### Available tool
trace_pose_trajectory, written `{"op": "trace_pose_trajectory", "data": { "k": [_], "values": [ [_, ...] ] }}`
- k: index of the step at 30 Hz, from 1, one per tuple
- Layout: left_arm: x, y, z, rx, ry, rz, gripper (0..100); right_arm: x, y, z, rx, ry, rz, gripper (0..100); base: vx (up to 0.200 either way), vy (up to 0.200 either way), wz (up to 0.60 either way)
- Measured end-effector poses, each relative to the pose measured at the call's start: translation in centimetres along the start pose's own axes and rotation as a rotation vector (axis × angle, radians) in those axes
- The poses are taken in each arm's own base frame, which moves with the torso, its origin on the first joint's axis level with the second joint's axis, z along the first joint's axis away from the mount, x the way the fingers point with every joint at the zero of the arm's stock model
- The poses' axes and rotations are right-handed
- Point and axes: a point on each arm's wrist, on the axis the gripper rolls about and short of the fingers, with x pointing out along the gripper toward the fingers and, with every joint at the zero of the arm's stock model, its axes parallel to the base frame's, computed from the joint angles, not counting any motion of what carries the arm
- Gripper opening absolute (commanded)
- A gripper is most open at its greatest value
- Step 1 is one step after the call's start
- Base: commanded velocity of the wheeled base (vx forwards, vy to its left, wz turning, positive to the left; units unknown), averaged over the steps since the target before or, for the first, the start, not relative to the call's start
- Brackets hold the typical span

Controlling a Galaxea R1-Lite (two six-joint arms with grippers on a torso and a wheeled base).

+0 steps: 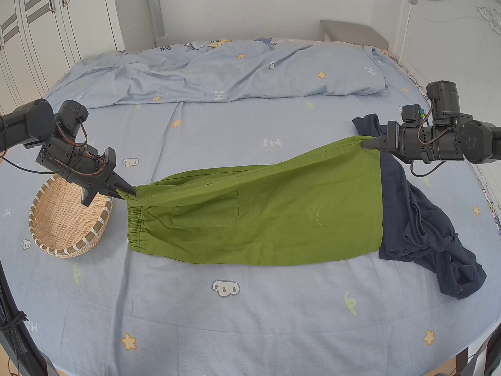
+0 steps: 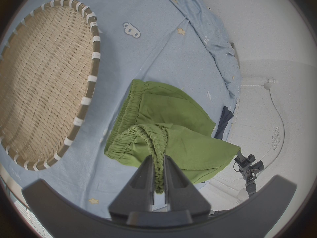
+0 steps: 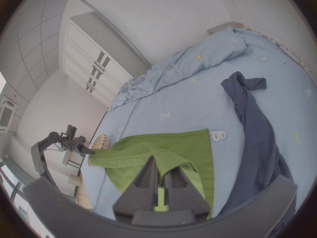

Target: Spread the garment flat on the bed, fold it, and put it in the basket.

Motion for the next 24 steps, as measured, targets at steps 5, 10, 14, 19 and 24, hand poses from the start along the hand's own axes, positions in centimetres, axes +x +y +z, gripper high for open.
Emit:
{"op": "trace_pose_trajectory", "data": {
  "k": [5,10,14,19,24],
  "values": [
    [0.3,0.2,0.9,0.001,-0.015,-0.004,0,0.8,-0.7,0.1,0.003,0.003,-0.007,0,0.0,0.0,0.0],
    [0.3,0.1,1.8,0.011,-0.038,-0.016,0,1.2,-1.3,0.4,0.009,-0.005,-0.016,0,0.0,0.0,0.0],
    [0.7,0.1,2.2,0.013,-0.039,-0.017,0,1.3,-1.7,0.5,0.012,-0.006,-0.021,0,0.0,0.0,0.0],
    [1.5,0.1,2.5,0.015,-0.031,-0.016,0,1.7,-2.1,0.4,0.017,-0.003,-0.034,0,0.0,0.0,0.0],
    [2.6,0.8,2.9,-0.003,-0.006,-0.005,0,2.4,-2.5,0.3,0.014,-0.001,-0.046,0,0.0,0.0,0.0]
  ]
}}
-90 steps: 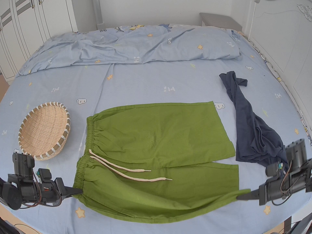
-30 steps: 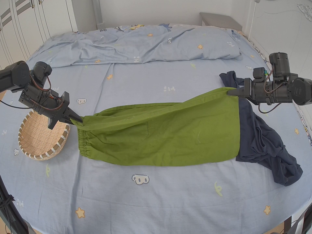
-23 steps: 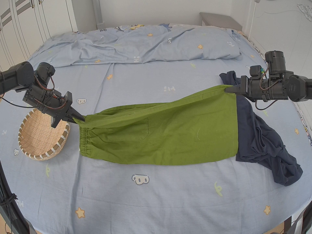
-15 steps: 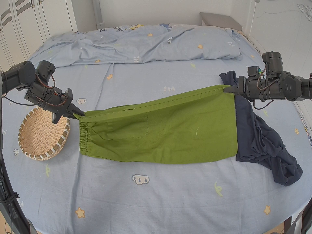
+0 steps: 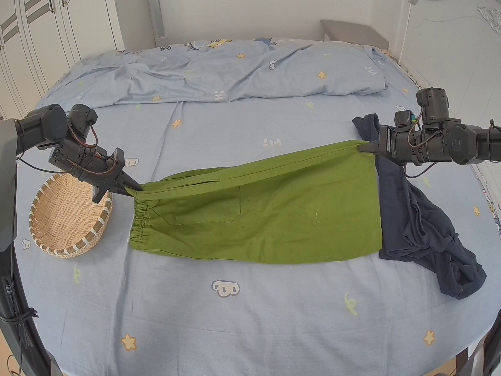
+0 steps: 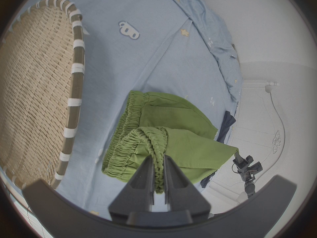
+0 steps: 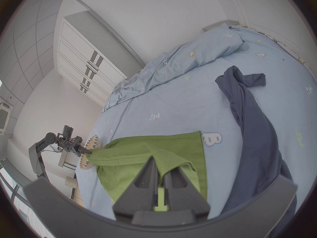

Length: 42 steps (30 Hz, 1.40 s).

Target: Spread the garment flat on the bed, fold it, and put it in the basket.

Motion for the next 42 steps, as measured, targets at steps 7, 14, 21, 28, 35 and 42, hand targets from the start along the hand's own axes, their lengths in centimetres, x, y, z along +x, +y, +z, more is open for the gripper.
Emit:
{"op": "trace_pose_trajectory", "data": {
  "k": [7,14,21,28,35,42],
  "values": [
    [0.7,0.8,0.4,-0.02,0.013,0.01,0,0.8,-0.4,-0.1,-0.002,-0.004,0.005,0,0.0,0.0,0.0],
    [0.8,1.3,0.3,-0.046,0.029,0.028,0,1.9,-0.6,-0.4,-0.007,-0.005,0.012,0,0.0,0.0,0.0],
    [0.5,1.7,0.5,-0.057,0.023,0.033,0,2.7,-0.9,-0.6,-0.004,0.004,0.013,0,0.0,0.0,0.0],
    [0.7,1.8,0.6,-0.056,0.025,0.035,0,3.5,-1.4,-1.1,-0.002,0.019,0.01,0,0.0,0.0,0.0],
    [1.6,2.0,0.7,-0.054,0.032,0.038,100,4.3,-1.9,-1.5,0.001,0.024,0.008,100,0.0,0.0,0.0],
    [3.1,1.6,0.5,-0.1,0.066,0.031,100,5.0,-2.0,-2.5,0.011,0.057,0.011,100,0.0,0.0,0.0]
  ]
}}
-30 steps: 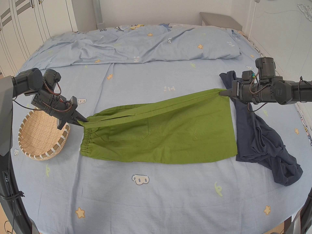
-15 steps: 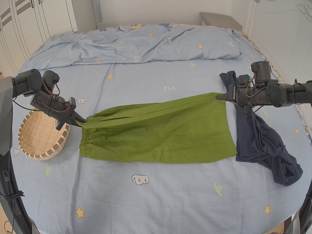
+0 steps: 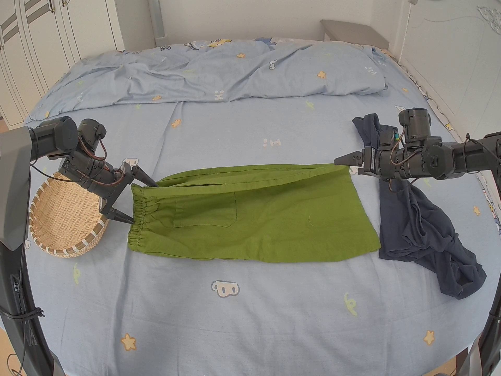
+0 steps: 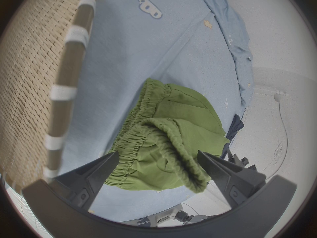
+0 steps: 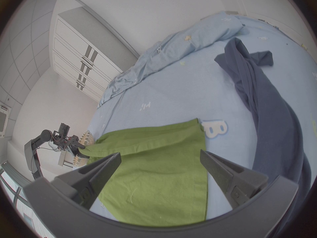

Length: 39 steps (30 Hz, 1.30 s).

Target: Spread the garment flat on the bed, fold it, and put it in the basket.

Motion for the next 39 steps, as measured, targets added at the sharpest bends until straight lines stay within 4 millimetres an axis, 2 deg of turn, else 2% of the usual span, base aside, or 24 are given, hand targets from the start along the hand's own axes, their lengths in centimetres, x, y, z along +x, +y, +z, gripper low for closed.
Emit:
{"op": "trace_pose_trajectory", "data": {
  "k": [10,19,29,39],
  "values": [
    [-0.3,-0.9,0.1,-0.057,-0.04,-0.037,100,-0.8,-0.7,-1.9,0.028,0.025,-0.012,100,0.0,0.0,0.0],
    [-0.1,-2.6,-0.1,-0.06,-0.075,-0.086,100,-3.0,-0.5,-5.3,0.061,0.005,-0.002,100,0.0,0.0,0.0],
    [1.2,-4.1,2.2,-0.04,-0.225,-0.23,100,-4.8,1.1,-6.2,0.049,-0.042,0.034,100,0.0,0.0,0.0],
    [4.0,-3.4,4.2,-0.071,-0.353,-0.225,100,-5.3,1.7,-6.2,0.042,-0.051,0.043,100,0.0,0.0,0.0]
  ]
}}
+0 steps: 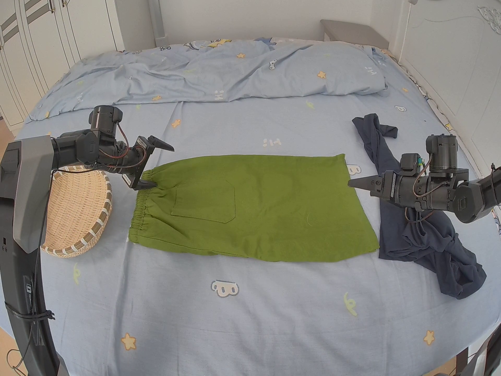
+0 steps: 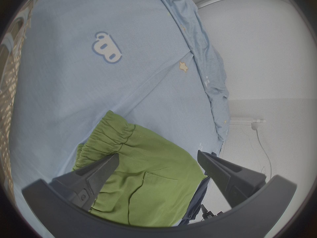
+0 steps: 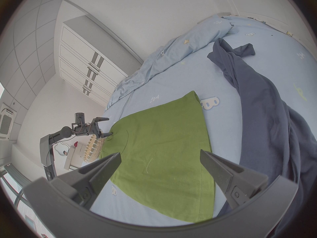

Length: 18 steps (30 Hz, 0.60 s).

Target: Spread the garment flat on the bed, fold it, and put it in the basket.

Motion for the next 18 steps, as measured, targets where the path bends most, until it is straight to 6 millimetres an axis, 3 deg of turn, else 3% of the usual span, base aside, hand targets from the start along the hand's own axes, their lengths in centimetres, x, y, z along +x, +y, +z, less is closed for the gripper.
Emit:
{"op": "trace_pose_trajectory", "data": {
  "k": [6,14,18],
  "values": [
    [-0.8,-0.4,-0.1,-0.006,-0.002,0.007,100,0.0,0.0,0.0,-0.001,-0.001,0.001,100,0.0,0.0,0.0],
    [-6.7,-4.6,-0.1,0.058,-0.072,-0.097,100,-0.1,0.2,-0.1,-0.003,0.001,0.004,100,0.0,0.0,0.0],
    [-8.7,-4.7,-0.6,0.088,-0.076,-0.12,100,-0.3,0.4,-0.1,-0.005,0.0,0.006,100,0.0,0.0,0.0]
  ]
}}
